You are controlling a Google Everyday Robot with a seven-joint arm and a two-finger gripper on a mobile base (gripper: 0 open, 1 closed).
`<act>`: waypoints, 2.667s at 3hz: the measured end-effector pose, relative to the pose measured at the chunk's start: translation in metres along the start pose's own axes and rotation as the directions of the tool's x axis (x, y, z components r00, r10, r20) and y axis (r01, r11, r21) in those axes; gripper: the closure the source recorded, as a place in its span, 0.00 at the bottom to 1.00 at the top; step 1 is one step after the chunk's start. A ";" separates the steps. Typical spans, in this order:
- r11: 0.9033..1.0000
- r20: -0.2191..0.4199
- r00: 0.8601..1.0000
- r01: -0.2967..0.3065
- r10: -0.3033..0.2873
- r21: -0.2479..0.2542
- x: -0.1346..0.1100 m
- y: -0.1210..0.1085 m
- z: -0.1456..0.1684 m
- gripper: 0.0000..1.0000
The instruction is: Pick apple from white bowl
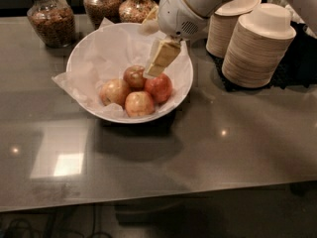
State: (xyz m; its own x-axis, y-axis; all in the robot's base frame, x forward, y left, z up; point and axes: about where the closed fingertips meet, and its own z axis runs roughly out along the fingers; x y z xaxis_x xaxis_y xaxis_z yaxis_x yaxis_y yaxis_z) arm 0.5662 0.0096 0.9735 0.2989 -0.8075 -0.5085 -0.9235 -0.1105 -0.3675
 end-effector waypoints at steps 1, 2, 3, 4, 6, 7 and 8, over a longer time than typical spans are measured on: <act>0.999 -0.011 1.000 0.013 -0.014 -0.039 -0.001 -0.005 0.025 0.32; 0.998 -0.022 1.000 0.013 -0.015 -0.068 0.000 -0.010 0.045 0.33; 0.996 -0.029 0.999 0.009 -0.012 -0.093 0.002 -0.013 0.061 0.33; 0.994 -0.030 1.000 -0.002 -0.001 -0.111 0.005 -0.017 0.073 0.35; 0.988 -0.034 0.999 -0.020 0.015 -0.150 0.009 -0.022 0.096 0.39; 0.986 -0.049 0.999 -0.027 0.019 -0.163 0.013 -0.023 0.103 0.37; 0.981 -0.081 0.996 -0.043 0.028 -0.187 0.022 -0.016 0.115 0.34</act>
Offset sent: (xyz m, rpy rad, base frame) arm 0.0329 0.0368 -0.0484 -0.0676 0.0714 0.0436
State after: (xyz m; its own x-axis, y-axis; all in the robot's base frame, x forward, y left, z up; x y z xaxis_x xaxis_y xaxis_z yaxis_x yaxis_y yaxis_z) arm 0.6154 0.0605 0.8793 0.2525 -0.8545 -0.4540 -0.9641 -0.1821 -0.1933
